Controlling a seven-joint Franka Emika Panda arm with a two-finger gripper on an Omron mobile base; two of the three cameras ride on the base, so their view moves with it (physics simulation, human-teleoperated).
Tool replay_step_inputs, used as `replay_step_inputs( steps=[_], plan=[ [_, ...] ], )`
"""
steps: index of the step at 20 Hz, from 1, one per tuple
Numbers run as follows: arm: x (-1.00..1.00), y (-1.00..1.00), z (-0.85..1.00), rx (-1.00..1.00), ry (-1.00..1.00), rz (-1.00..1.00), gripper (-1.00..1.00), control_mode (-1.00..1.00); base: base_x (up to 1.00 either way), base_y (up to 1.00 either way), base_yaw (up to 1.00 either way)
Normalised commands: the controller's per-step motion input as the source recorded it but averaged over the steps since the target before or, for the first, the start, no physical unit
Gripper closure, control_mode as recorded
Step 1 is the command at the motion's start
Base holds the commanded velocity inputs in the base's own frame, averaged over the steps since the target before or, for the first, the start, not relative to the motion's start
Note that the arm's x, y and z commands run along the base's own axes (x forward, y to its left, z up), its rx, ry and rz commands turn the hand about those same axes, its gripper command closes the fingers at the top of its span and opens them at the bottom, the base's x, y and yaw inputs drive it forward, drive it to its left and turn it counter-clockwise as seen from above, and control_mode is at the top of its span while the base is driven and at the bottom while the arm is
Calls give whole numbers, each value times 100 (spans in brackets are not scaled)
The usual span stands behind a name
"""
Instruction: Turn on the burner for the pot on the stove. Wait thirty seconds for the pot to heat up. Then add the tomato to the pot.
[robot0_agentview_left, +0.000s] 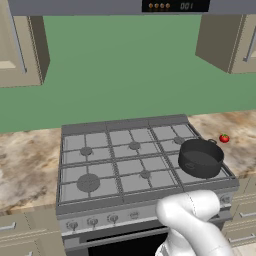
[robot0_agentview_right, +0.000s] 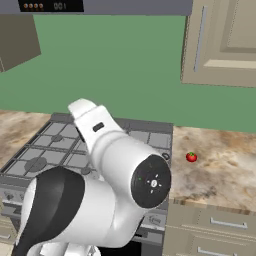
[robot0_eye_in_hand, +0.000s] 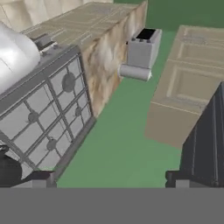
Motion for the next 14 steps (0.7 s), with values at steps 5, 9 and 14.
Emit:
replay_step_inputs(
  steps=[5, 9, 14],
  plan=[
    [1, 64, -18, -1, 33, -58, -100, -100, 0, 0, 0],
    [19, 32, -2, 11, 32, -68, -100, -100, 0, 0, 0],
    [15, 3, 0, 30, 35, -68, -100, -100, 0, 0, 0]
  ],
)
